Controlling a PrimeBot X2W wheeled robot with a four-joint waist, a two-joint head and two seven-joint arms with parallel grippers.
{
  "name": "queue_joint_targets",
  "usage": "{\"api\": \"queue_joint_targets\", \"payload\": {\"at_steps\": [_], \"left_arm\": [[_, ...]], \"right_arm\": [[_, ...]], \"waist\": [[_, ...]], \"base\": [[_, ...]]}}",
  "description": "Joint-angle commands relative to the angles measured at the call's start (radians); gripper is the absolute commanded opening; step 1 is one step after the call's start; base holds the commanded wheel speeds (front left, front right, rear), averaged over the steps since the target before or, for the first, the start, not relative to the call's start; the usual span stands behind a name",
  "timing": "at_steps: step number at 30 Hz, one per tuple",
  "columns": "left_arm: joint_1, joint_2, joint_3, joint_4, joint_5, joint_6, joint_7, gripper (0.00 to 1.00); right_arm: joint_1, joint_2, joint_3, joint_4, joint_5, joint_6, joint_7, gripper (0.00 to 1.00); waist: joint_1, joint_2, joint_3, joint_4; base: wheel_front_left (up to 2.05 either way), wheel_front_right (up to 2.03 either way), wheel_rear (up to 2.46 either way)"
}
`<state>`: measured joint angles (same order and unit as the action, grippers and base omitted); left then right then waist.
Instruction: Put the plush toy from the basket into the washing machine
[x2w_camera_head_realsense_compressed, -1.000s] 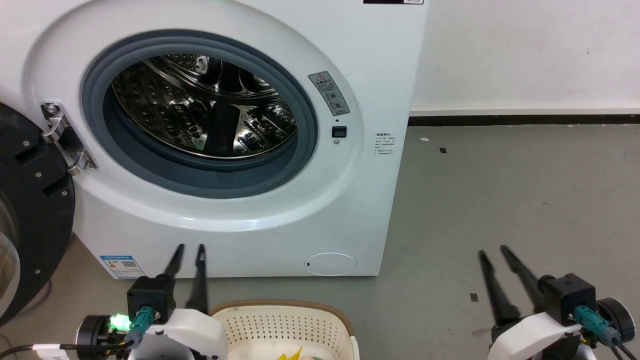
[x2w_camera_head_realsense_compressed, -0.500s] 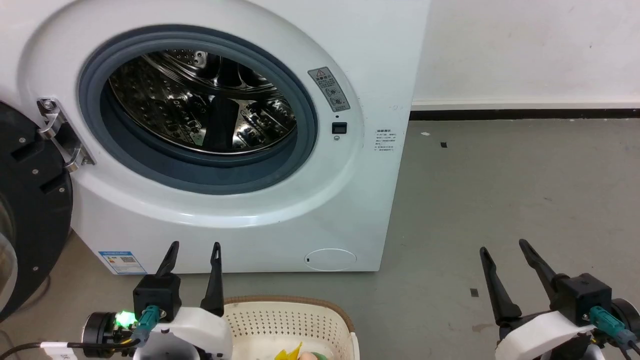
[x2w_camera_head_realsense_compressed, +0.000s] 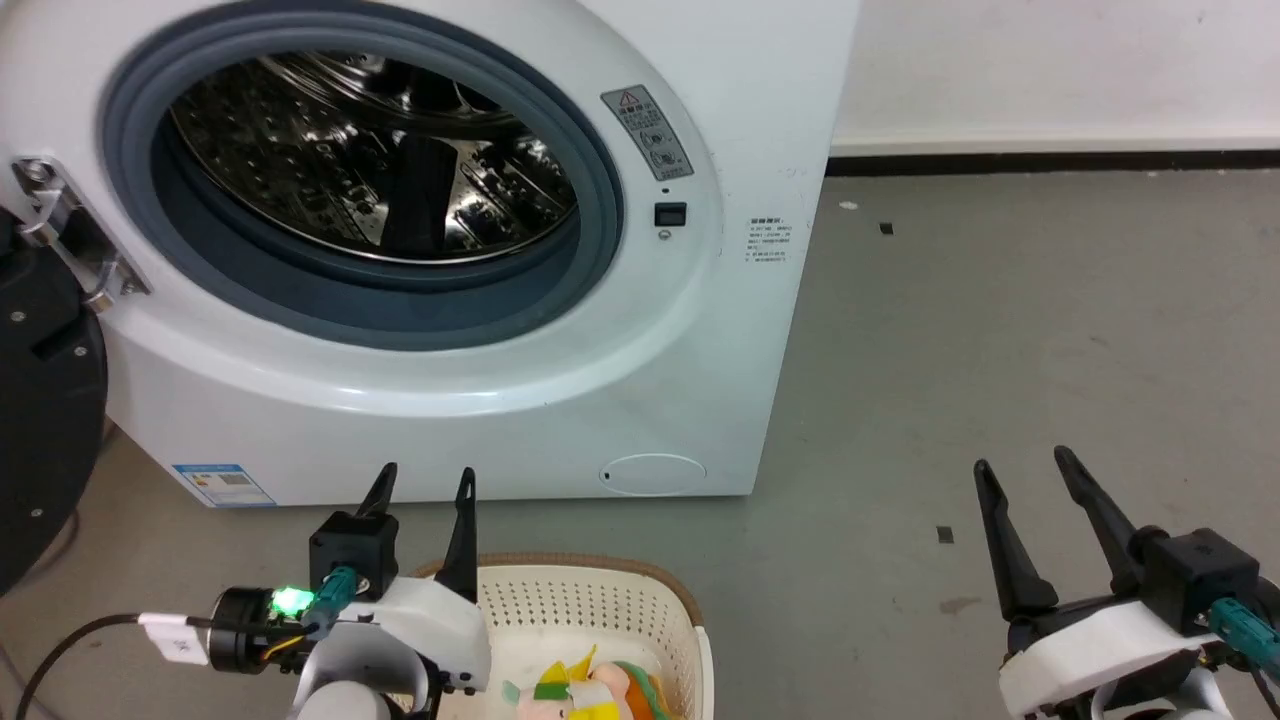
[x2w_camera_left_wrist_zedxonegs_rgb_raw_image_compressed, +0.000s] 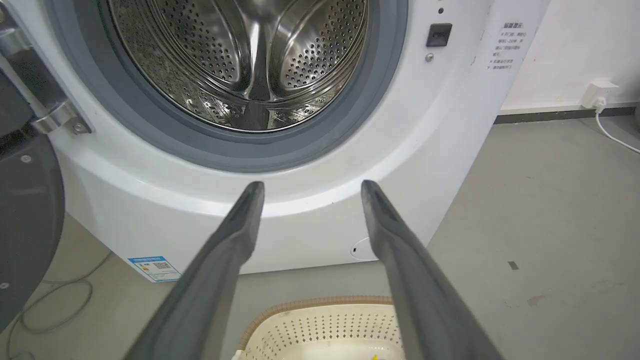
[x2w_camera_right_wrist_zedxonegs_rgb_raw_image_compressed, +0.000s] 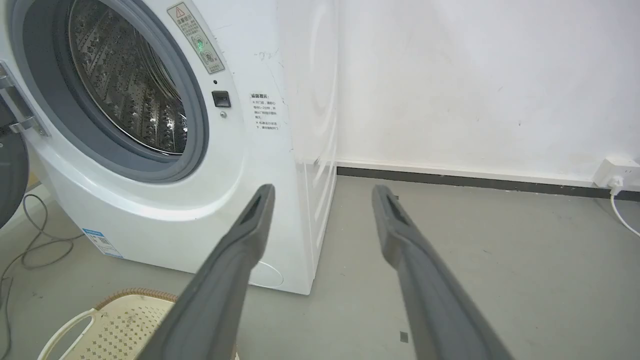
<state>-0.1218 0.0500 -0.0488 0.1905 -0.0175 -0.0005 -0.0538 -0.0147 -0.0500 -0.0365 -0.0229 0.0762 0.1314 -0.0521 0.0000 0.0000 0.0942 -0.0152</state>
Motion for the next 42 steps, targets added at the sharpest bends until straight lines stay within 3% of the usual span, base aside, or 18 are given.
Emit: {"api": "queue_joint_targets", "payload": {"at_steps": [1,22,42], "left_arm": [[-0.034,0.002,-0.007,0.04,-0.009,-0.008,-0.011,1.0],[-0.207,0.003,-0.069,0.334,-0.054,-0.045,0.05,1.0],[-0.34,0.036,-0.151,0.542,-0.107,-0.071,0.218,1.0]], "right_arm": [[-0.024,0.0,-0.006,-0.008,0.014,0.0,-0.013,1.0],[-0.116,0.0,-0.019,-0.037,0.082,0.0,-0.055,1.0],[-0.2,0.0,-0.026,-0.077,0.144,0.0,-0.096,1.0]], "waist": [[0.0,0.0,0.021,-0.007],[0.0,0.0,0.215,-0.038],[0.0,0.0,0.422,-0.073]], "base": [[0.0,0.0,0.0],[0.0,0.0,0.0],[0.0,0.0,0.0]]}}
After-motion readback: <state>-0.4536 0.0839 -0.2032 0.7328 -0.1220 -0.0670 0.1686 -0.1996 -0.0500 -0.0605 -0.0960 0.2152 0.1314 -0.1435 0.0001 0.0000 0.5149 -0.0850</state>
